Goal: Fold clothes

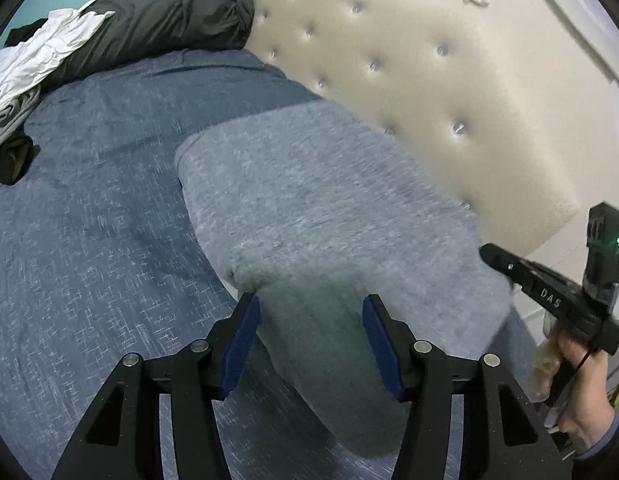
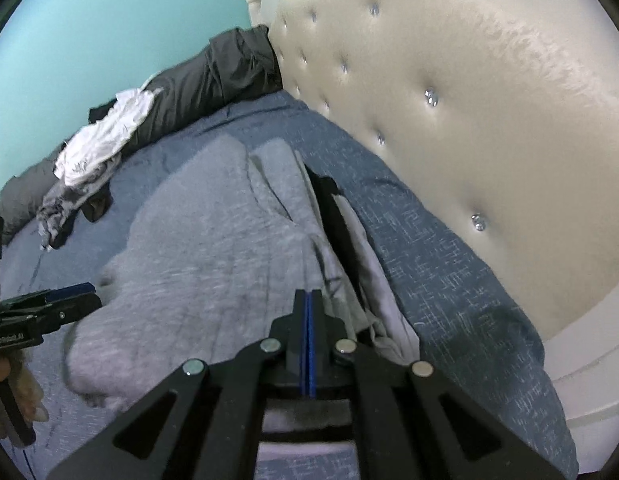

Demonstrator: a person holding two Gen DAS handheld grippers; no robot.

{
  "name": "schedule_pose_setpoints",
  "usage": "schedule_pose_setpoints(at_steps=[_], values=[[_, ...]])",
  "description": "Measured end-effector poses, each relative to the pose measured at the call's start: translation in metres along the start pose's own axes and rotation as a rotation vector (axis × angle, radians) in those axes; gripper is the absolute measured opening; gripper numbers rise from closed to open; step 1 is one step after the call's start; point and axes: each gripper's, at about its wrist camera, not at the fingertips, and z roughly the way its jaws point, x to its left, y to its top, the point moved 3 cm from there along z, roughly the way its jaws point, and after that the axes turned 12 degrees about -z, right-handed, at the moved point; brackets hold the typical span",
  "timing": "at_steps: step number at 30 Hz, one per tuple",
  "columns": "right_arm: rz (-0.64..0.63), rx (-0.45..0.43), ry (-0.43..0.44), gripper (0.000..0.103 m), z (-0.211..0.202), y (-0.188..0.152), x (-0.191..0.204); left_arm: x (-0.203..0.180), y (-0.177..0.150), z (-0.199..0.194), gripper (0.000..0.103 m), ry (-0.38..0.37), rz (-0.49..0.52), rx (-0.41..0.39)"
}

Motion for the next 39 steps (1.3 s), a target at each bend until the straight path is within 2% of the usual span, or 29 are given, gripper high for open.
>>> schedule_pose_setpoints(at_steps=[11, 22, 39], values=[[-0.007, -0.05, 0.032, 0.0, -0.051, 0.0, 0.028, -0.017, -0.026, -0.06, 0.058, -0.04, 0.048, -0.031], [-0.004, -0.082, 0.055, 0.0, -0.096, -0.004, 0.06, -0.022, -0.045, -0.111, 0.058, -0.03, 0.064, -0.057], [-0.015, -0.157, 0.062, 0.001, -0.194, -0.019, 0.113, -0.031, -0.088, -0.201, 0.06, -0.026, 0.085, -0.112]])
